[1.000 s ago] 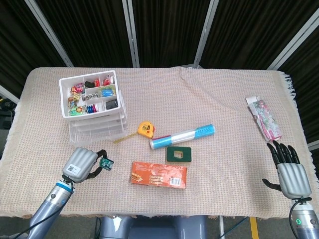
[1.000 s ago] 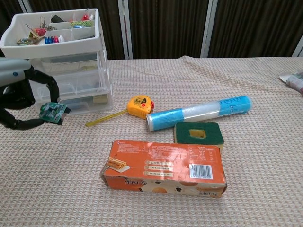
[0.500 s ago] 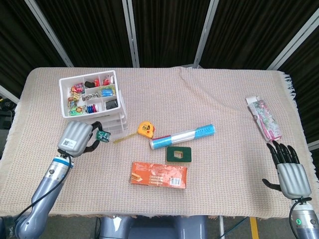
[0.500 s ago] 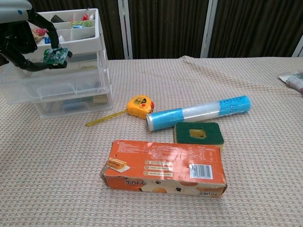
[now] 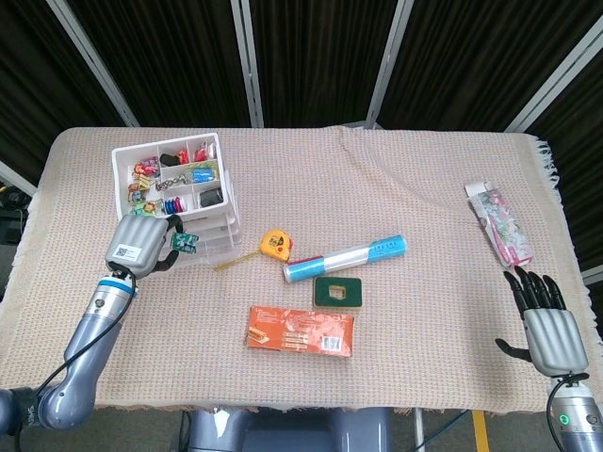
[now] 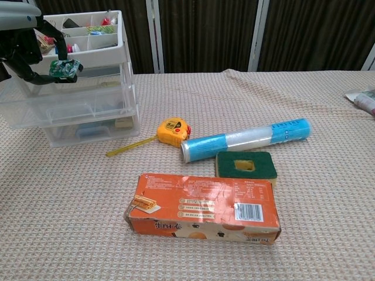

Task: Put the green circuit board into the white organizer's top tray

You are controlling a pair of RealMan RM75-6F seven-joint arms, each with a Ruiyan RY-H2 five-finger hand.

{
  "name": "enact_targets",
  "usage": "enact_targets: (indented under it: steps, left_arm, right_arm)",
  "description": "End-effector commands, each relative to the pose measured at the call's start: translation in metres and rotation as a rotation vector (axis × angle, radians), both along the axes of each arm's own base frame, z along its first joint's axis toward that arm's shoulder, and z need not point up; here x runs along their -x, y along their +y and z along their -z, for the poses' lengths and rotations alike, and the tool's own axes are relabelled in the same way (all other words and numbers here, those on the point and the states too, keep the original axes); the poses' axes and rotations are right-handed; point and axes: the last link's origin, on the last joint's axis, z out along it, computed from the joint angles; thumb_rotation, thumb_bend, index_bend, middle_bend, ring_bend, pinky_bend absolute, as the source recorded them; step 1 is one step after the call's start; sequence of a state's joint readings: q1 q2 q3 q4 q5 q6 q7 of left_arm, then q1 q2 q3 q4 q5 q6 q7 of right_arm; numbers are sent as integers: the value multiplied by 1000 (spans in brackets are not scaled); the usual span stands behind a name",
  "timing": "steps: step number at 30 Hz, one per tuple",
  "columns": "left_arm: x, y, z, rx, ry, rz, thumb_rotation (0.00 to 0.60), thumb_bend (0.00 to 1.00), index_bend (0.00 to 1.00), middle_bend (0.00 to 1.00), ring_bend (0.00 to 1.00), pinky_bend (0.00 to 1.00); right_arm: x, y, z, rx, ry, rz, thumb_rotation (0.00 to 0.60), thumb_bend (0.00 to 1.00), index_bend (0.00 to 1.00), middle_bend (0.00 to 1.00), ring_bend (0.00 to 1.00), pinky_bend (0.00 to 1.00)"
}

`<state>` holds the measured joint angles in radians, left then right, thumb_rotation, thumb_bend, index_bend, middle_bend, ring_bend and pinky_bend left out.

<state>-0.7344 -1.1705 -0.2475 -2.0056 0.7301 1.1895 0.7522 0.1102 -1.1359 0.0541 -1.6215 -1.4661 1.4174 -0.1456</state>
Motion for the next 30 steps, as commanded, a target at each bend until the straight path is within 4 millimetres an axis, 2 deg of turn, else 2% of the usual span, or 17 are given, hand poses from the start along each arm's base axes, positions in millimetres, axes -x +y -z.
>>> enact_targets:
  steps: [1,11,13,16,18,19,21,23,24,26,30]
  left_arm:
    - [1,0,-1,-1,5,0,600,310,411,970,939,754]
    - [3,-9,-5,-2,22,40,600,278,379,932,902,728]
    - [3,-13,-8,-11,30,77,600,277,373,878,851,687]
    - [2,-22,-10,-10,34,142,600,281,337,697,689,550]
    - [4,-28,-11,-3,54,193,600,364,308,501,533,450]
    - [6,-32,-12,1,88,234,600,422,305,445,489,428]
    - [9,-38,-14,-6,169,323,600,642,301,346,411,395]
    - [14,-47,-16,-25,247,441,600,880,296,295,369,381]
    - [17,-51,-16,-31,275,486,600,964,293,272,345,371]
    - [25,-60,-17,-40,344,588,600,1000,293,231,293,329]
    - [41,-70,-13,-19,399,656,600,1000,308,163,190,227]
  right_arm:
    - [0,0,0,1,-1,0,600,0,48,0,0,0]
    - [0,0,0,1,-1,1,600,0,48,0,0,0]
    - [0,0,0,1,-1,1,600,0,48,0,0,0]
    - [0,0,0,0,-1,2,600,0,48,0,0,0]
    - [0,0,0,-1,0,2,600,0,48,0,0,0]
    - [0,0,0,-1,0,2,600,0,48,0,0,0]
    - [0,0,0,-2,2,3,600,0,49,0,0,0]
    - [0,0,0,-3,3,3,600,0,50,0,0,0]
    - [0,0,0,-3,3,3,600,0,51,0,0,0]
    - [0,0,0,-2,3,5,600,0,52,0,0,0]
    - [0,0,0,0,4,9,600,0,52,0,0,0]
